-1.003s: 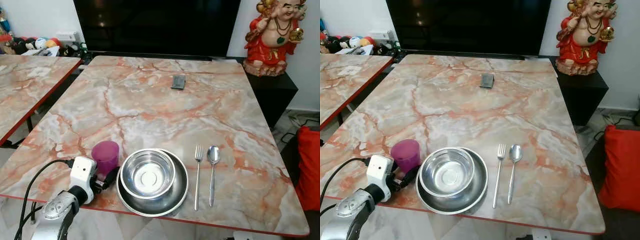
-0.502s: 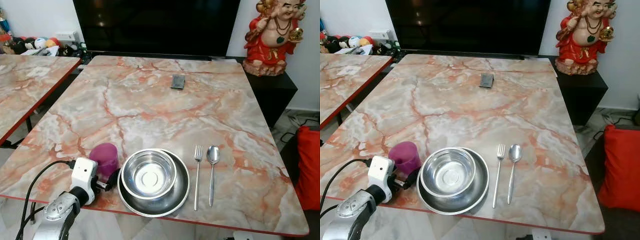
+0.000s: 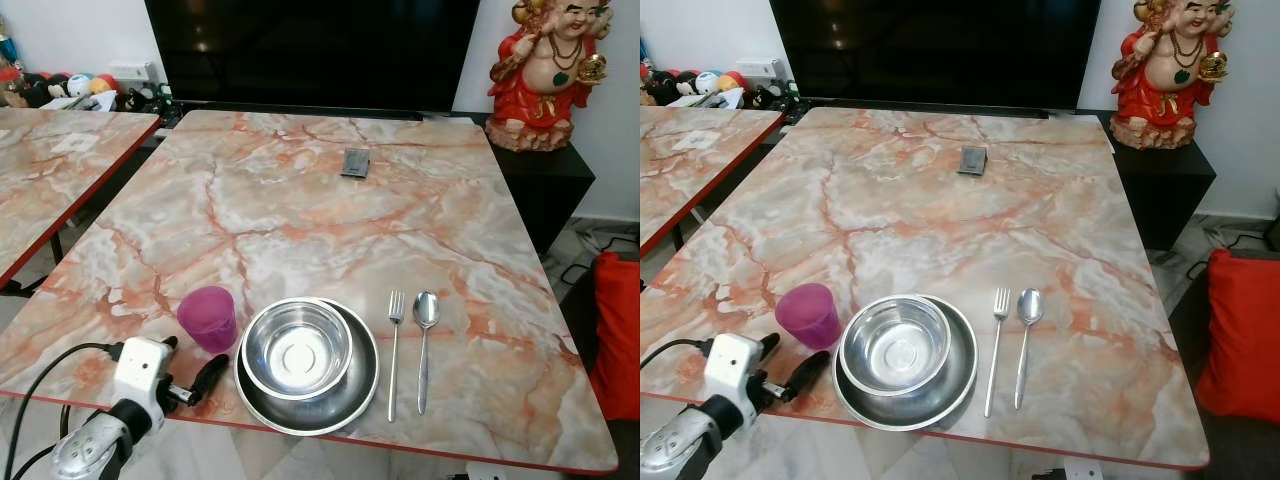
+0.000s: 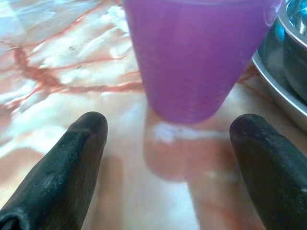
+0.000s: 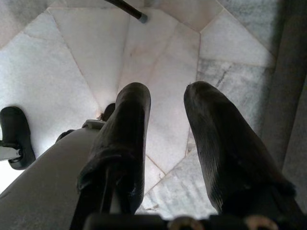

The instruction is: Setting the table

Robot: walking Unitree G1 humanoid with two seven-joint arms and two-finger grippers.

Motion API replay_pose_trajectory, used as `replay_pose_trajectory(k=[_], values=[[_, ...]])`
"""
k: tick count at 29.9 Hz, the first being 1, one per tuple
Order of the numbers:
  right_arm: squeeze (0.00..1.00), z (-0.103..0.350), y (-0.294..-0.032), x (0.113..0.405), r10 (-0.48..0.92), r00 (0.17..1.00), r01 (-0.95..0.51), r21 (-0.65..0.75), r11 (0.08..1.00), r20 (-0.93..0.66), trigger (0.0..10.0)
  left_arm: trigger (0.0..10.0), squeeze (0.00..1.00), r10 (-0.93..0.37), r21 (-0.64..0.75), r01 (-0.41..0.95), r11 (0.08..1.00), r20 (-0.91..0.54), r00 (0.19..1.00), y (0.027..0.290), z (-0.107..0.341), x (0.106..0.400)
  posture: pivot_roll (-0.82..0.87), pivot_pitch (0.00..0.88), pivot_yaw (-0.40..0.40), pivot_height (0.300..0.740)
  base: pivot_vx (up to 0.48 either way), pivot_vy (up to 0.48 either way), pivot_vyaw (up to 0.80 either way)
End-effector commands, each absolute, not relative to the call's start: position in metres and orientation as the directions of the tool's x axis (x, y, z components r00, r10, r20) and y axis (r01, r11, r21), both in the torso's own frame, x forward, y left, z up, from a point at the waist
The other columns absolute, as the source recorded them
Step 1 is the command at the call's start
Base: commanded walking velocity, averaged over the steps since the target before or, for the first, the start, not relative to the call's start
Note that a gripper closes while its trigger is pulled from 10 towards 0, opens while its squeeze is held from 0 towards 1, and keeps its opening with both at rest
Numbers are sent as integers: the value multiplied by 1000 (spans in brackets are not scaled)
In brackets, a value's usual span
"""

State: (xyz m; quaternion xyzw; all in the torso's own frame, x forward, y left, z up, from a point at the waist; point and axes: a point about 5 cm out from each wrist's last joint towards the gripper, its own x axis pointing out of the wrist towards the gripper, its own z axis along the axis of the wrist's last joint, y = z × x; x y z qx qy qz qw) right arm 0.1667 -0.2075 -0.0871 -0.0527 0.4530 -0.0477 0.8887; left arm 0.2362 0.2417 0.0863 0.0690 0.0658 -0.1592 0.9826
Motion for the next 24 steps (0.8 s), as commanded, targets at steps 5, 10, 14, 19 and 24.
replay_pose_trajectory(k=[5, 10, 14, 19, 24], values=[[0, -88, -209, 163, -131, 573, 27, -141, 990, -809, 10000, 10000, 0, -297, 118, 312, 943, -129, 946, 255, 99, 208, 49, 88, 2, 740, 0, 0, 0], [0, -88, -210, 164, -131, 572, 23, -144, 989, -810, 10000, 10000, 0, -220, 141, 254, 957, -219, 951, 278, 92, 172, 72, 87, -9, 740, 0, 0, 0], [0, -88, -210, 164, -133, 571, 26, -144, 989, -810, 10000, 10000, 0, -82, 145, 134, 980, -316, 945, 302, 76, 135, 85, 86, -12, 740, 0, 0, 0], [0, -88, -210, 164, -141, 570, 35, -147, 988, -809, 10000, 10000, 0, 7, 144, 56, 988, -403, 915, 310, 62, 107, 91, 83, -14, 740, 0, 0, 0], [0, -88, -209, 165, -143, 569, 38, -148, 988, -810, 10000, 10000, 0, 99, 183, -4, 983, -514, 852, 317, 31, 96, 102, 75, -17, 740, 0, 0, 0]])
